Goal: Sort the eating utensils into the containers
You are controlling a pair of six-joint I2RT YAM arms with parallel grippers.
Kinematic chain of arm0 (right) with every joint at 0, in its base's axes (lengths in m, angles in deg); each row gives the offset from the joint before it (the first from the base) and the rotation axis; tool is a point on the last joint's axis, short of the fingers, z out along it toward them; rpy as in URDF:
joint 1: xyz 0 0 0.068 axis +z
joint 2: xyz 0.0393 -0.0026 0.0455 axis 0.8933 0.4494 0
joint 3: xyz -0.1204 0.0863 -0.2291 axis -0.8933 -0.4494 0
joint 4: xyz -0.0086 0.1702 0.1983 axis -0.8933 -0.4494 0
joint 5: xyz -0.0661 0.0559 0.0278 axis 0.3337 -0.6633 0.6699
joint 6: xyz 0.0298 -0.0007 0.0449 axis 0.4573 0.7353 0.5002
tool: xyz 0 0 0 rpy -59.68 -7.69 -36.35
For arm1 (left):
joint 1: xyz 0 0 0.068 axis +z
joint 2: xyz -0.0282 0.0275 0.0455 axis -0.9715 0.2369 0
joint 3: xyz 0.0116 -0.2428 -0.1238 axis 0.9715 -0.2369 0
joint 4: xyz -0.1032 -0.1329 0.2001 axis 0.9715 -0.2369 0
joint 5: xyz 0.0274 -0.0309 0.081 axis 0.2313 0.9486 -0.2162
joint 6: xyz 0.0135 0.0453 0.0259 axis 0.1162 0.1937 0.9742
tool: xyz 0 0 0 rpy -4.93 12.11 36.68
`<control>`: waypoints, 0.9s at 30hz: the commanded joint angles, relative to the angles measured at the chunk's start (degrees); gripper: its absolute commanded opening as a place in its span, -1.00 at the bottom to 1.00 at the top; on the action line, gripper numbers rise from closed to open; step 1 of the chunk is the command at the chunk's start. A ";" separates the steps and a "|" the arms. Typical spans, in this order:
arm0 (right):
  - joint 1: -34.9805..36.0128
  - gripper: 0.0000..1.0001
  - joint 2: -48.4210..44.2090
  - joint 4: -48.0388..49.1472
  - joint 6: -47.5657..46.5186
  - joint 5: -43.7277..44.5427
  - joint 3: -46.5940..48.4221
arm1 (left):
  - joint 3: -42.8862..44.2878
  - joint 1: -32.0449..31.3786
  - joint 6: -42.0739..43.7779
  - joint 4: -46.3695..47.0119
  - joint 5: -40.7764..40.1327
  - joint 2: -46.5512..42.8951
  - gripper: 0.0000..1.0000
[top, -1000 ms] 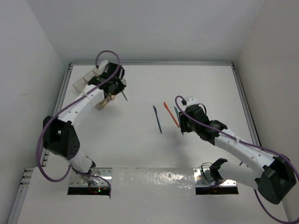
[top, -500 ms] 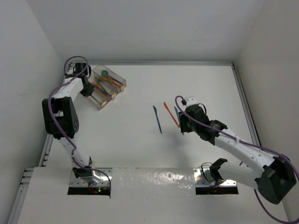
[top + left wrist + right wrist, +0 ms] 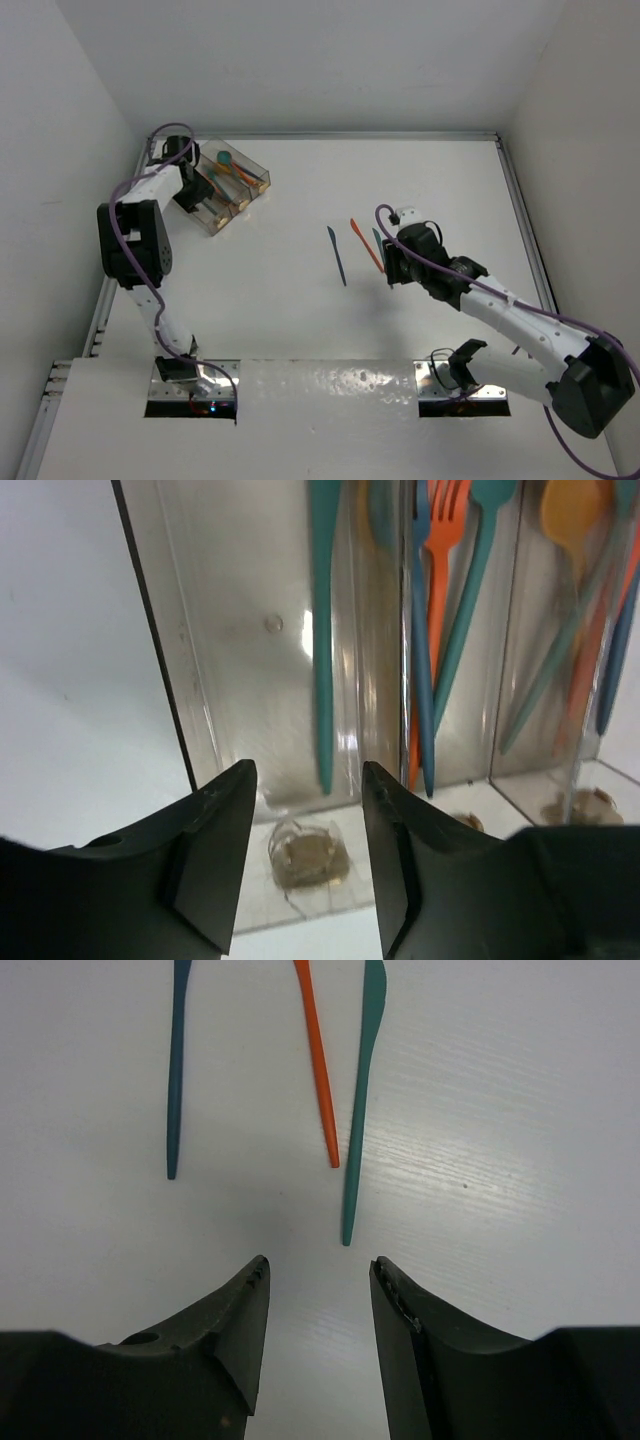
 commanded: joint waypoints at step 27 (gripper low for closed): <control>0.16 0.00 -6.02 -1.56 3.41 7.30 1.31 | 2.44 -52.18 -7.68 -3.27 -1.03 3.68 -0.09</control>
